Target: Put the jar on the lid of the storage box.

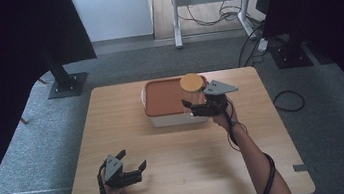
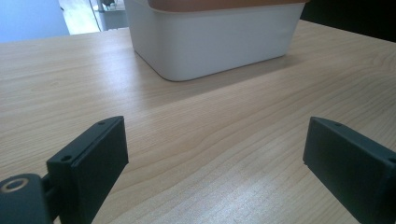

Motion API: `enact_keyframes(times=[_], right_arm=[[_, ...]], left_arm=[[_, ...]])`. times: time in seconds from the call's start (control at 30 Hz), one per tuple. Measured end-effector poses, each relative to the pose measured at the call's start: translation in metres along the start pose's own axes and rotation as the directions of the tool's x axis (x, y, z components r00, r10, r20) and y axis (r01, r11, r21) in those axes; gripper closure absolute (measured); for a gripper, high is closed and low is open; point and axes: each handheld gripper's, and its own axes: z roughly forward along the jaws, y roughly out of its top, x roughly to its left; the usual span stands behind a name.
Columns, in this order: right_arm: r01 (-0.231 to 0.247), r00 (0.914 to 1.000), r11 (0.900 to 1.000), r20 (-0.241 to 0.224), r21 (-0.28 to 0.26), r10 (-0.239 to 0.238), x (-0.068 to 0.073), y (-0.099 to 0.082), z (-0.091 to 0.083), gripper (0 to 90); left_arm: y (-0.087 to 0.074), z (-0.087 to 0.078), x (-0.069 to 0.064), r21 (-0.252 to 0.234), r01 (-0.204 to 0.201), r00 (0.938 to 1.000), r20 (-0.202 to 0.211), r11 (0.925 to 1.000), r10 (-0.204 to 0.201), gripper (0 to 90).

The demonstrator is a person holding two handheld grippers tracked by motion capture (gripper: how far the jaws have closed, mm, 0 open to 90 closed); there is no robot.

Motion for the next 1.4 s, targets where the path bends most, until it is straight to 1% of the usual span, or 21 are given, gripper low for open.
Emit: enact_keyframes(times=[0.37,0.6,0.83,0.9,1.1,1.13,1.4], right_arm=[[0.009,0.9997,0.9999,0.02,0.01,-0.009,-0.007,0.005,0.006,25.3],[-0.004,0.9997,1.0,0.026,0.001,0.004,-0.013,0.006,0.009,25.3],[-0.007,0.9992,0.9998,0.039,0.019,0.006,-0.019,0.005,0.014,25.3],[-0.004,0.9993,0.9997,0.037,0.023,0.003,-0.021,0.004,0.016,25.3],[-0.018,0.9991,0.9994,0.038,0.028,0.017,-0.024,-0.001,0.024,25.2],[-0.032,0.9988,0.9991,0.039,0.026,0.031,-0.025,-0.003,0.027,25.3],[-0.032,0.9984,0.9988,0.049,0.037,0.03,-0.026,-0.005,0.038,25.3]], left_arm=[[0.0,0.0,0.0,0.002,-0.002,1.0,0.002,1.0,0.002,6.2],[0.0,0.0,0.001,-0.001,0.003,1.0,0.002,1.0,-0.003,6.2],[0.0,0.0,0.0,0.0,0.003,1.0,0.001,1.0,-0.003,6.2],[0.0,0.0,0.0,-0.001,0.003,1.0,0.001,1.0,-0.003,6.2],[0.0,0.0,0.001,-0.001,0.002,1.0,0.001,1.0,-0.002,6.2],[0.0,0.0,0.001,-0.001,0.003,1.0,0.001,1.0,-0.003,6.2],[0.0,-0.001,0.001,-0.002,0.004,1.0,0.003,1.0,-0.004,6.2]])
